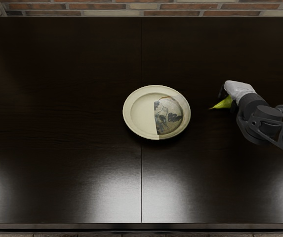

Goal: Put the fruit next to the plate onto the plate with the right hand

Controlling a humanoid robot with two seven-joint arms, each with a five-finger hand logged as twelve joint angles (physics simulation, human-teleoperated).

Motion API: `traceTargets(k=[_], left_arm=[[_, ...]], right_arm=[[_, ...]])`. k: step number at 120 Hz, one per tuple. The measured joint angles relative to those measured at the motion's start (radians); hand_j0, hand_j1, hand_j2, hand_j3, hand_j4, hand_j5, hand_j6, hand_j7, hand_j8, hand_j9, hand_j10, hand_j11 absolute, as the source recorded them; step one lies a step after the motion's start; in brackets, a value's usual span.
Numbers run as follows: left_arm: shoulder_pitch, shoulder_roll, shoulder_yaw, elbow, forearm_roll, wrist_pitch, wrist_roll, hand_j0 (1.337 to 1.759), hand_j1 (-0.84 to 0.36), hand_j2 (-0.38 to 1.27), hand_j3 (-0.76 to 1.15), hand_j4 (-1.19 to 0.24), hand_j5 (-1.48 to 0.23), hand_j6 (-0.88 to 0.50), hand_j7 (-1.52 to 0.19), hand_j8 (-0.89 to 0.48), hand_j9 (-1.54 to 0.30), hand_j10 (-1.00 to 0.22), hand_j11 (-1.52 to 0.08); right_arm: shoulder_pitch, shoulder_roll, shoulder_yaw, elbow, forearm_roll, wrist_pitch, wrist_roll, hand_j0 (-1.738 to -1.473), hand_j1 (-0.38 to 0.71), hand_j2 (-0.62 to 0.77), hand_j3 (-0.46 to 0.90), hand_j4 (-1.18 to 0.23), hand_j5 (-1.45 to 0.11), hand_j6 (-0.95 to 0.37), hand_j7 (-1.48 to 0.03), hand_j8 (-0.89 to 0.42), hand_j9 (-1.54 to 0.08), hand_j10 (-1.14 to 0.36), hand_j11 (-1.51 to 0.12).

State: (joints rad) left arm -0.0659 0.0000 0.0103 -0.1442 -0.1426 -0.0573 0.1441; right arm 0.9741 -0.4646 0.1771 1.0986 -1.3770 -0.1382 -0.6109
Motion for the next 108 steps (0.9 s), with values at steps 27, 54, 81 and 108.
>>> traceTargets(k=[27,54,81,108], left_arm=[[0.000,0.000,0.000,0.000,0.000,0.000,0.000,1.658,0.33,0.00,0.00,-0.02,-0.03,-0.02,-0.03,-0.02,-0.03,-0.02,-0.03],[0.000,0.000,0.000,0.000,0.000,0.000,0.000,1.658,0.33,0.00,0.00,-0.02,-0.03,-0.02,-0.03,-0.02,-0.03,-0.02,-0.03],[0.000,0.000,0.000,0.000,0.000,0.000,0.000,1.658,0.33,0.00,0.00,-0.02,-0.03,-0.02,-0.03,-0.02,-0.03,-0.02,-0.03],[0.000,0.000,0.000,0.000,0.000,0.000,0.000,1.658,0.33,0.00,0.00,-0.02,-0.03,-0.02,-0.03,-0.02,-0.03,-0.02,-0.03]], right_arm=[[0.001,0.001,0.001,0.000,0.012,0.004,-0.001,-1.667,0.24,0.07,-0.03,-0.69,-0.88,-0.52,-0.89,-0.33,-0.89,-0.36,-0.91],[0.014,0.000,0.006,0.000,0.034,0.010,-0.001,-1.656,0.23,0.24,0.00,-0.73,-0.96,-0.58,-0.96,-0.37,-0.97,-0.38,-0.99],[0.039,0.000,0.011,0.007,0.051,0.018,-0.001,-1.656,0.28,0.38,0.00,-0.74,-1.01,-0.56,-0.98,-0.36,-1.01,-0.35,-1.01],[0.072,0.000,0.015,0.028,0.054,0.041,0.000,-1.655,0.29,0.40,0.00,-0.74,-1.02,-0.55,-0.99,-0.34,-1.02,-0.35,-1.02]])
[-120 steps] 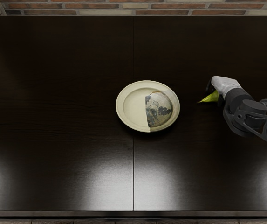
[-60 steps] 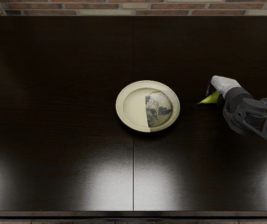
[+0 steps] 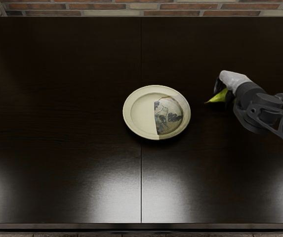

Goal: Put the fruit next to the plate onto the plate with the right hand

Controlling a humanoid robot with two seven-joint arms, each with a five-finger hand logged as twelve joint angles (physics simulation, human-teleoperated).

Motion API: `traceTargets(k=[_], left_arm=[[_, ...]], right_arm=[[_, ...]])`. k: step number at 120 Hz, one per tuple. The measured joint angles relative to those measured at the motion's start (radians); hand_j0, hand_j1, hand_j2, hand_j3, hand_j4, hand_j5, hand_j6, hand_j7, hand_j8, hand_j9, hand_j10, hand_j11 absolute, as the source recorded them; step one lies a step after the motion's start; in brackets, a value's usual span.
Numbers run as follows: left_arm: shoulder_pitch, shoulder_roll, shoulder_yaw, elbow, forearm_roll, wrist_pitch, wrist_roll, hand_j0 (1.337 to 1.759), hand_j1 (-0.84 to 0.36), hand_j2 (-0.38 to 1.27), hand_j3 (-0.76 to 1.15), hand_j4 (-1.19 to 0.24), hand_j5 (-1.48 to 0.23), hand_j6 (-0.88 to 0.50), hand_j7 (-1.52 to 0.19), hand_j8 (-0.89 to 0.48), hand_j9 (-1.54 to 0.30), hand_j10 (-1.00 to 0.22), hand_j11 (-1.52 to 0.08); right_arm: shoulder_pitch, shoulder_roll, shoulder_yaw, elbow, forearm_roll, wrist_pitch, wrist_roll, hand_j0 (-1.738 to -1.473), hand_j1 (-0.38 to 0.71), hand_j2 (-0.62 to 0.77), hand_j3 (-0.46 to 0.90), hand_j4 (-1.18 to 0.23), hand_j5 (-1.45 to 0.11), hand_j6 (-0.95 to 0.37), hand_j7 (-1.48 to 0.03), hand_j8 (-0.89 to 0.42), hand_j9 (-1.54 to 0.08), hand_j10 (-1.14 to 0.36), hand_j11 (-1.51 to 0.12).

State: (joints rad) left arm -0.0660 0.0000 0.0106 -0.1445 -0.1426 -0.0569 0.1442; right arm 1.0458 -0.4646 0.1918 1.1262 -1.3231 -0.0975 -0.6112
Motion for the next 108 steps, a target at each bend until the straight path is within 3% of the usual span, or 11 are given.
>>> traceTargets(k=[56,108], left_arm=[[0.000,0.000,0.000,0.000,0.000,0.000,0.000,1.658,0.33,0.00,0.00,-0.02,-0.03,-0.02,-0.03,-0.02,-0.03,-0.02,-0.03],[0.000,0.000,0.000,0.000,0.000,0.000,0.000,1.658,0.33,0.00,0.00,-0.02,-0.03,-0.02,-0.03,-0.02,-0.03,-0.02,-0.03]], right_arm=[[0.082,-0.002,0.002,0.106,0.006,0.040,0.000,-1.655,0.30,0.41,0.00,-0.74,-1.02,-0.54,-0.99,-0.33,-1.02,-0.34,-1.02],[0.091,-0.001,0.016,0.242,0.006,0.047,0.000,-1.655,0.30,0.41,0.00,-0.74,-1.03,-0.54,-0.99,-0.33,-1.02,-0.34,-1.02]])
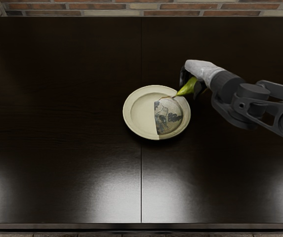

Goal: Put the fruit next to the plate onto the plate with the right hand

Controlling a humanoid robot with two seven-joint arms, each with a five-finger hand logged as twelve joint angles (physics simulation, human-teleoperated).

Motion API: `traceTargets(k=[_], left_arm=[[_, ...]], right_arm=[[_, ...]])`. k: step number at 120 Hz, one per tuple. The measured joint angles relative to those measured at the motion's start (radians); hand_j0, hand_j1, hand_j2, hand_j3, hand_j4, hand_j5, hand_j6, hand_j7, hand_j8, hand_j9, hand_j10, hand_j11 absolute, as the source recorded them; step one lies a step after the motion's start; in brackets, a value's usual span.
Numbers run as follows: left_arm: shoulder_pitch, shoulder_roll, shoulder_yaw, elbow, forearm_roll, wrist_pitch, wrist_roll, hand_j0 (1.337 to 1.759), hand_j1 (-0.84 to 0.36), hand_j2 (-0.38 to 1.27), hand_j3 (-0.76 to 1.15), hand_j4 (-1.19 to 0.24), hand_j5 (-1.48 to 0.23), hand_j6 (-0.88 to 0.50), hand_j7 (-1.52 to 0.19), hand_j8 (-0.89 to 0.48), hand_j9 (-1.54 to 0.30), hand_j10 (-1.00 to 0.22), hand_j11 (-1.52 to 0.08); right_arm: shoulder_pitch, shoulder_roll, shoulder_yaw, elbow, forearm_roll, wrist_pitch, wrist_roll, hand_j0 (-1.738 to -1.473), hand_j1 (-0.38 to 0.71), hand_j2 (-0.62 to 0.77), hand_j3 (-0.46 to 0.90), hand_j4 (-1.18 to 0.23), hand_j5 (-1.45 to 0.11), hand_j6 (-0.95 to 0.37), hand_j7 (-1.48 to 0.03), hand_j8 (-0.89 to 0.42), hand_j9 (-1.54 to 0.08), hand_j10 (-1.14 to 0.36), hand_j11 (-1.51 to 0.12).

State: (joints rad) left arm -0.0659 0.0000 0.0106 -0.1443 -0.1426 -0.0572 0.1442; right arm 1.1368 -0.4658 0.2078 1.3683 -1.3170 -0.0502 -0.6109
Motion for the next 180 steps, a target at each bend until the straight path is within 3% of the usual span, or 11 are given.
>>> traceTargets(k=[41,117,146,164,180], left_arm=[[0.000,0.000,0.000,0.000,0.000,0.000,0.000,1.658,0.33,0.00,0.00,-0.02,-0.03,-0.02,-0.03,-0.02,-0.03,-0.02,-0.03],[0.000,0.000,0.000,0.000,0.000,0.000,0.000,1.658,0.33,0.00,0.00,-0.02,-0.03,-0.02,-0.03,-0.02,-0.03,-0.02,-0.03],[0.001,0.000,0.000,0.000,0.000,0.000,0.000,1.658,0.33,0.00,0.00,-0.02,-0.03,-0.02,-0.03,-0.02,-0.03,-0.02,-0.03],[0.000,0.000,0.000,0.000,0.000,0.000,0.000,1.658,0.33,0.00,0.00,-0.02,-0.03,-0.02,-0.03,-0.02,-0.03,-0.02,-0.03],[0.000,0.000,0.000,0.000,0.000,0.000,0.000,1.658,0.33,0.00,0.00,-0.02,-0.03,-0.02,-0.03,-0.02,-0.03,-0.02,-0.03]], right_arm=[[-0.013,0.045,0.006,0.068,0.001,0.001,0.000,-1.655,0.30,0.41,0.00,-0.73,-1.03,-0.54,-0.98,-0.33,-1.02,-0.34,-1.02],[-0.064,0.097,0.005,0.050,0.000,-0.007,0.000,-1.655,0.30,0.39,0.00,-0.71,-0.99,-0.55,-0.96,-0.34,-0.98,-0.35,-0.99],[-0.065,0.122,0.007,0.048,-0.003,-0.016,0.000,-1.657,0.06,0.11,0.00,-0.40,-0.53,-0.35,-0.52,-0.27,-0.53,-0.28,-0.53],[-0.062,0.101,0.017,0.075,0.040,-0.008,0.000,-1.658,-0.14,0.05,0.00,-0.20,-0.27,-0.18,-0.27,-0.15,-0.27,-0.15,-0.27],[-0.062,0.038,0.048,0.115,0.099,0.007,0.000,-1.658,-0.24,0.03,0.00,-0.11,-0.14,-0.10,-0.14,-0.08,-0.14,-0.08,-0.14]])
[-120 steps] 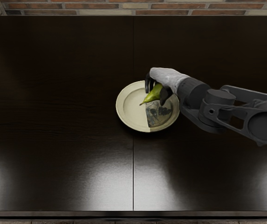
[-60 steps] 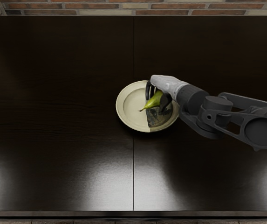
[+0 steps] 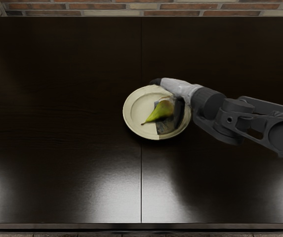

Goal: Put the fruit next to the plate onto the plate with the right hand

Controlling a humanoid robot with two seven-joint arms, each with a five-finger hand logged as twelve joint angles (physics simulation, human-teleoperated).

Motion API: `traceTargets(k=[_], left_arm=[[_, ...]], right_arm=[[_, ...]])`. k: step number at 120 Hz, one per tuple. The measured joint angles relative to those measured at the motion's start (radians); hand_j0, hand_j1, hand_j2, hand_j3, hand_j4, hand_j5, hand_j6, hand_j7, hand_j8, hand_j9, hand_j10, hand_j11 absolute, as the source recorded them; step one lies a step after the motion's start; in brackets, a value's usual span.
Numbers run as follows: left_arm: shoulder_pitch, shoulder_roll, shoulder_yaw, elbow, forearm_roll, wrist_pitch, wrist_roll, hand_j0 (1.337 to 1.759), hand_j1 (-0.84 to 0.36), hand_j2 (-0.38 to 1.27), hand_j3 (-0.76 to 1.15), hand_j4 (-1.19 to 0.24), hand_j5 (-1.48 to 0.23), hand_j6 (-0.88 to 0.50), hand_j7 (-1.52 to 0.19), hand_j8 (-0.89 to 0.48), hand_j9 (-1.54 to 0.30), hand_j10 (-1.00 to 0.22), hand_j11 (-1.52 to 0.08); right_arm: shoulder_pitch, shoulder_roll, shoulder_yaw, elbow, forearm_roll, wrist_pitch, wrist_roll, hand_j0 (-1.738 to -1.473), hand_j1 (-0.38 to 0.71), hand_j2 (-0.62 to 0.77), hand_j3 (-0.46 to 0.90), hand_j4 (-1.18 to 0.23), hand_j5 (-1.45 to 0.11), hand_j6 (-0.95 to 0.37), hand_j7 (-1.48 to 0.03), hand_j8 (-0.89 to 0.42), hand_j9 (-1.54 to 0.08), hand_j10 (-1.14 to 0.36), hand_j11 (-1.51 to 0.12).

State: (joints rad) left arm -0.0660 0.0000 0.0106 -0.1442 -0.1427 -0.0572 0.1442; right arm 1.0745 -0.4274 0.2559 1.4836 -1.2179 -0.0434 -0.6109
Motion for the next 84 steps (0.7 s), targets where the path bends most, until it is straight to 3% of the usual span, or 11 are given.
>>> traceTargets(k=[31,62,84], left_arm=[[0.000,0.000,0.000,0.000,0.000,0.000,0.000,1.658,0.33,0.00,0.00,-0.02,-0.03,-0.02,-0.03,-0.02,-0.03,-0.02,-0.03],[-0.005,0.000,-0.001,-0.004,-0.001,-0.002,0.000,1.658,0.33,0.00,0.00,-0.02,-0.03,-0.02,-0.03,-0.02,-0.03,-0.02,-0.03],[-0.004,0.000,-0.001,-0.004,-0.001,-0.003,0.000,1.658,0.32,0.00,0.00,-0.02,-0.03,-0.02,-0.03,-0.02,-0.03,-0.02,-0.03]], right_arm=[[-0.012,-0.153,0.168,0.018,0.206,0.239,0.000,-1.658,-0.32,0.01,0.00,-0.03,-0.04,-0.03,-0.04,-0.02,-0.04,-0.02,-0.04],[-0.017,-0.341,0.248,0.016,0.394,0.440,0.000,-1.658,-0.34,0.00,0.00,-0.01,-0.01,-0.01,-0.01,-0.01,-0.01,-0.01,-0.01],[-0.018,-0.387,0.260,0.016,0.444,0.484,0.000,-1.658,-0.35,0.00,0.00,-0.01,-0.01,-0.01,0.00,-0.01,0.00,0.00,0.00]])
